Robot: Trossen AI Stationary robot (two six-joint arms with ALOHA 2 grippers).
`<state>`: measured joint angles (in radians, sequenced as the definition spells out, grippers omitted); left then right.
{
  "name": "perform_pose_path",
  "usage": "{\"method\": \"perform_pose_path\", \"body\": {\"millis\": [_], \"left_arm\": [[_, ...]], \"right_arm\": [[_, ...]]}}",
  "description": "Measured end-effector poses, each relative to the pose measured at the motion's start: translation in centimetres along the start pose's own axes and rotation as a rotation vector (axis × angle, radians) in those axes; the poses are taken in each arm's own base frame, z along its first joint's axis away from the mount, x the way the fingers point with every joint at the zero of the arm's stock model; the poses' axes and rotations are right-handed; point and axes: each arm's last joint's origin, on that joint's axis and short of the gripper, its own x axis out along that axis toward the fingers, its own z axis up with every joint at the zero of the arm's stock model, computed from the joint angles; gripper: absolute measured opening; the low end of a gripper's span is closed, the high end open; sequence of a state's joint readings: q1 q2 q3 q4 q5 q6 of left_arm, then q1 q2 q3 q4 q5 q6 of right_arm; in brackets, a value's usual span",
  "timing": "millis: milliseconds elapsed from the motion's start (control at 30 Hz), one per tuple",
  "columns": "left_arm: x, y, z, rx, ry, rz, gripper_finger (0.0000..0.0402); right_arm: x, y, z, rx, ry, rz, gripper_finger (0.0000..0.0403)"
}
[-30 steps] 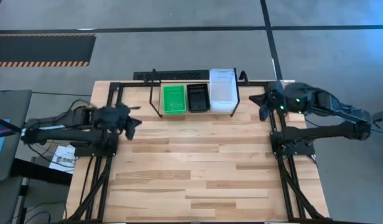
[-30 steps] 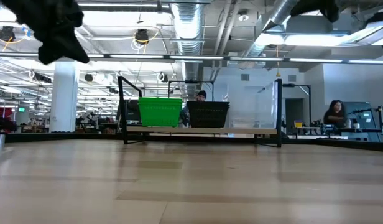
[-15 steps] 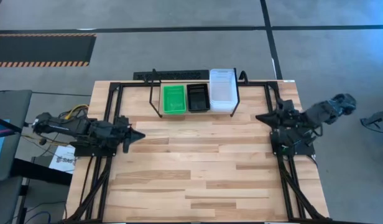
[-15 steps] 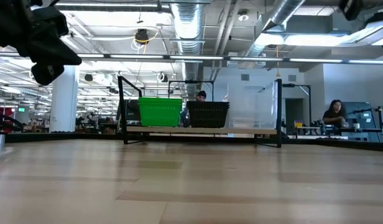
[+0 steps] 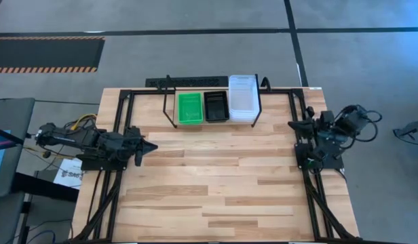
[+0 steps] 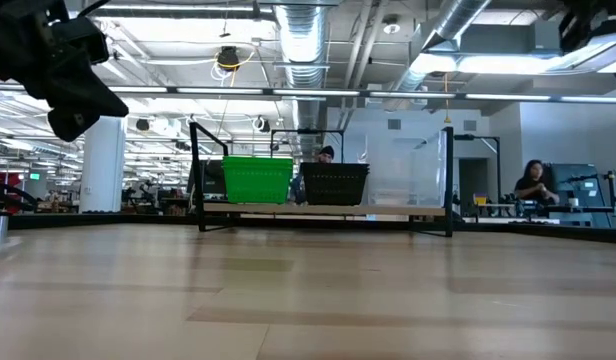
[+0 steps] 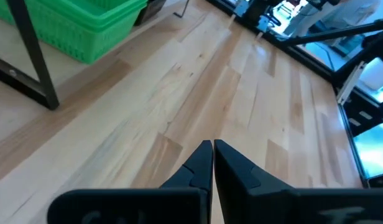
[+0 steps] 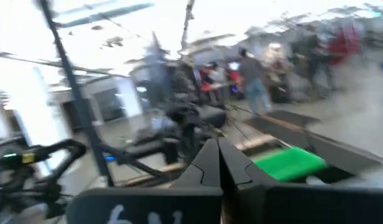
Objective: Stack baskets on shelf by color
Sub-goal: Return to Home Position
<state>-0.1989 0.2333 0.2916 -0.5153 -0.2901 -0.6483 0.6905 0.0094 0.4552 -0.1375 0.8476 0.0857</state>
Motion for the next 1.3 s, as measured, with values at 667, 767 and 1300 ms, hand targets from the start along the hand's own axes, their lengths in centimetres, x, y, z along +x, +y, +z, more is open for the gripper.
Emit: {"method": "perform_pose_path", "body": {"millis": [667,767,1300], "left_arm": [[0.1,0.7,0.5,0.026,-0.041,0.073,0.0000],[0.1,0.6,0.5,0.059,-0.044,0.070,0.0000],[0.1,0.7,0.6,0.087,-0.063,0.091,0.0000]], "right_arm": [[4.6,0.6,-2.7,-0.073,0.225,-0.011,0.0000],[5.2,0.0,-3.7,-0.035,0.327,0.033,0.0000],[3.1,-3.9,-9.6,-0.029,0.137,0.047,0.0000]]}}
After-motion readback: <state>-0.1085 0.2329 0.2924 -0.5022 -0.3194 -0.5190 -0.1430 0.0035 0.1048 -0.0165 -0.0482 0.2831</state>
